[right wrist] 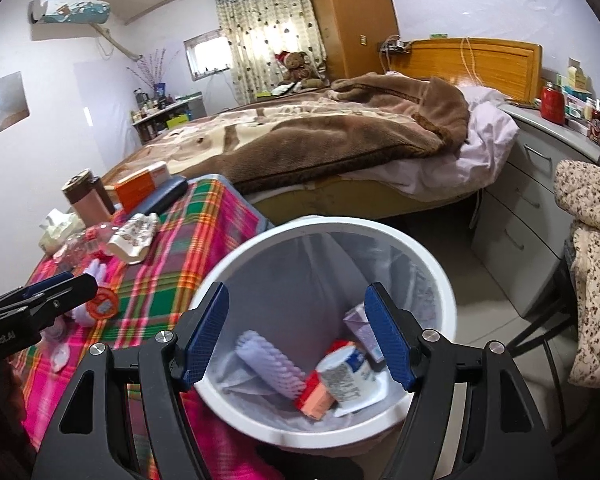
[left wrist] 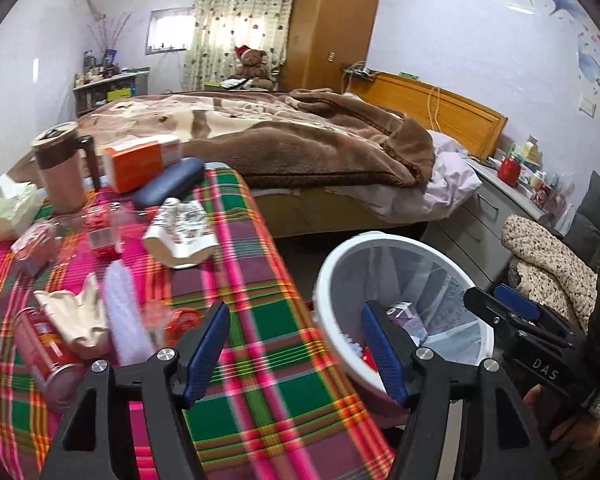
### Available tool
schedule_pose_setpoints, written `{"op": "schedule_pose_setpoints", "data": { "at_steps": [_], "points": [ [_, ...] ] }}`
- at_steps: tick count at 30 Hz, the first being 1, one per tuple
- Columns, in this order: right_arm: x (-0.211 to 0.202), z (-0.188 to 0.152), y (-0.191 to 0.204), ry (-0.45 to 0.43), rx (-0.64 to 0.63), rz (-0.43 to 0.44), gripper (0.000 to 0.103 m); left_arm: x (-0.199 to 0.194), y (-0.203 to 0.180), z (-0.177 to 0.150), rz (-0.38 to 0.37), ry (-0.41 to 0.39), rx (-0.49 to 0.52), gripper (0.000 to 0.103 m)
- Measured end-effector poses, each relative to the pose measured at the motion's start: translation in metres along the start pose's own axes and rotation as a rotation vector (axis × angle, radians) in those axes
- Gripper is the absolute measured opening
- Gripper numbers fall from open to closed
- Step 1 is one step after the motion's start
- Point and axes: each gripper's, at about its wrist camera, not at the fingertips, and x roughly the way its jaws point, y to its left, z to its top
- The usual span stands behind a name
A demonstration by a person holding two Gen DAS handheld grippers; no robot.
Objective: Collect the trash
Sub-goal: 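Move both tools back to the table toward the red can and clear cup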
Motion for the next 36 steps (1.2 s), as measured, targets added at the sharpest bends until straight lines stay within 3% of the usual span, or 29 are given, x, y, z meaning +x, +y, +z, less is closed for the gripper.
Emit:
{"op": "schedule_pose_setpoints", "data": {
  "at_steps": [13, 21, 26, 36],
  "points": [
    [-0.006, -0.006, 0.054, -0.023, -0.081, 0.093, 0.072, -0.045, 0.074, -0.010, 0.107, -0.049, -0.093, 0.070],
    [-0.001, -0.019, 0.098, 0.008, -0.138, 0.173, 0.072, -0.066, 0.125, -0.021, 0.165, -0.059, -0.162, 0.071],
    [0.005, -0.031, 0.124, 0.048, -0.175, 0.220, 0.073, -0.073, 0.158, -0.029, 0.202, -0.048, -0.202, 0.071],
    [0.012, -0.055, 0.171, 0.114, -0.259, 0.289, 0.074, -0.047, 0.200, -0.040, 0.179, 0.055, -0.251, 0.071]
  ]
}}
